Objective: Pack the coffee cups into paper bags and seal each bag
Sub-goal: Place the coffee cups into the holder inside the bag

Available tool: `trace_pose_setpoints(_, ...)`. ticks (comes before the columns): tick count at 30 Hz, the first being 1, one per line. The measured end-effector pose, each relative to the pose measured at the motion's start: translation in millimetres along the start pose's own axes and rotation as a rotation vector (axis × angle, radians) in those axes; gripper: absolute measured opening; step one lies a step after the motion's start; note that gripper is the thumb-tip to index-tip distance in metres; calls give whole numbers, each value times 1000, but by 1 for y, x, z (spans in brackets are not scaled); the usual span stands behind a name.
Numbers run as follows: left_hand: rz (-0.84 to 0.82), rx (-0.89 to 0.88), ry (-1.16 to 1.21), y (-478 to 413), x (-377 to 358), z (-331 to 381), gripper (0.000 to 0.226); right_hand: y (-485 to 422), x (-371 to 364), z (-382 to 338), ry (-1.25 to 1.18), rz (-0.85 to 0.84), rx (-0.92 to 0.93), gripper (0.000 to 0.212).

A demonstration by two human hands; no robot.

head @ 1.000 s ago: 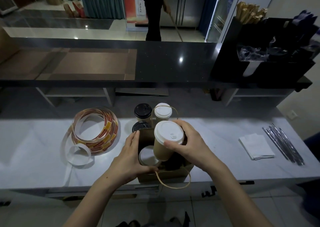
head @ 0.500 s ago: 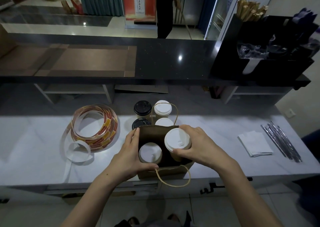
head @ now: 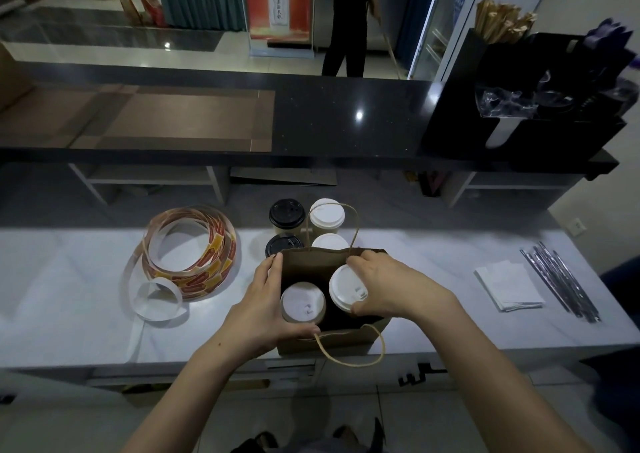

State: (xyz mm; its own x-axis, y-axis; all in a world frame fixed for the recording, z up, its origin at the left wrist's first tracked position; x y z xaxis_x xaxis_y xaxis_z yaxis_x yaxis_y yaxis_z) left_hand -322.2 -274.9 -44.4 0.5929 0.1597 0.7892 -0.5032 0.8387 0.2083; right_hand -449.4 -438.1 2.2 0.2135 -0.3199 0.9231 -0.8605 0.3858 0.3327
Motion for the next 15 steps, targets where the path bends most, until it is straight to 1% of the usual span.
trace_pose_setpoints(3, -3, 7, -5, 1, 0, 1, 147, -4, -5, 1, 35, -44, -28, 59)
trace_pose_setpoints(6, -1, 12, -8, 1, 0, 1, 147, -7, -8, 0, 88, -63, -47, 56)
trace_pose_setpoints(15, -9, 10, -23, 1, -1, 2, 147, -19, -24, -2, 132, -149, -79, 58)
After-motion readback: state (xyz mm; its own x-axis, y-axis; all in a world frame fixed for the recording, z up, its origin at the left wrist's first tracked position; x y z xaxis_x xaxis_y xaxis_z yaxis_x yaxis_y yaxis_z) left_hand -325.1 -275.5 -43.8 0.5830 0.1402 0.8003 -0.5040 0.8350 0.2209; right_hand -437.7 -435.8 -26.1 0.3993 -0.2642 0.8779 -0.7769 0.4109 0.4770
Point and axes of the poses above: each hand's wrist, its own y-axis away from the middle knuckle, its own x-axis out of the back of the hand, z = x × y, the point moved 8 cm from there along -y, towards the middle knuckle, and after that the axes turned 1 degree about -y, right-handed, at the moved point
